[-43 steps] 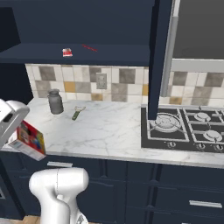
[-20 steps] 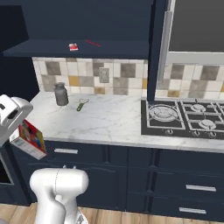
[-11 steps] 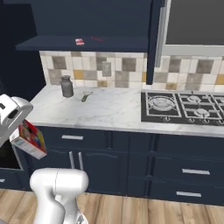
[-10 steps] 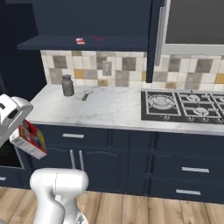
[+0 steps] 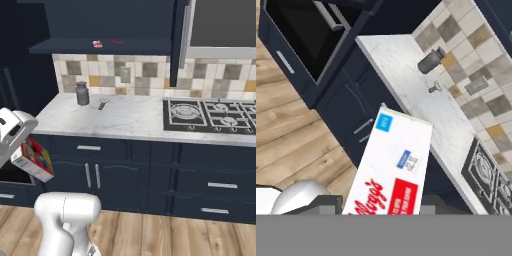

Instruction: Pick the cereal and bar from the counter and place them in the cabinets closest to them.

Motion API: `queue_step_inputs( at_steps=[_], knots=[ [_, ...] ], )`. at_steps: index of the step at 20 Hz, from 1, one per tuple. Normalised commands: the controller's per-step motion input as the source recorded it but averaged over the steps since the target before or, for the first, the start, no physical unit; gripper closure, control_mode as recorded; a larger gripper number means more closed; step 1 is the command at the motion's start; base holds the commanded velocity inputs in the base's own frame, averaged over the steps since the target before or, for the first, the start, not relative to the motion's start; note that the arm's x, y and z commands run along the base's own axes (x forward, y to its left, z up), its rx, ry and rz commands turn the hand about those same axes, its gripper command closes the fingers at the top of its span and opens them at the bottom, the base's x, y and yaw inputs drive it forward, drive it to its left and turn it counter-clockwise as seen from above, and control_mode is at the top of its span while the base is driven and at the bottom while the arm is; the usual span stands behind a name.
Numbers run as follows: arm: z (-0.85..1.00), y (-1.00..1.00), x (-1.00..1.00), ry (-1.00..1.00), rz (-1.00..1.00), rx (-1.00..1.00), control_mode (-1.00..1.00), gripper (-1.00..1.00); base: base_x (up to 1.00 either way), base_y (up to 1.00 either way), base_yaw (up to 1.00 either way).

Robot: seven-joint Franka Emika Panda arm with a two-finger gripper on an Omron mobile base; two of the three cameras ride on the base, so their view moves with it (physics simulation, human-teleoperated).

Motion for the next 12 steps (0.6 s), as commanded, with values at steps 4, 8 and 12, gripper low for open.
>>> queue_step_inputs(
  at_steps=[4,8,12],
  knots=[
    [0.0,0.0,0.0,0.0,0.0,0.0,1.0,1.0,-0.24,0.48,0.01],
    [0.0,0.0,0.0,0.0,0.0,0.0,1.0,1.0,-0.29,0.55,0.0],
    [0.0,0.0,0.0,0.0,0.0,0.0,1.0,1.0,-0.35,0.6,0.0]
  ],
)
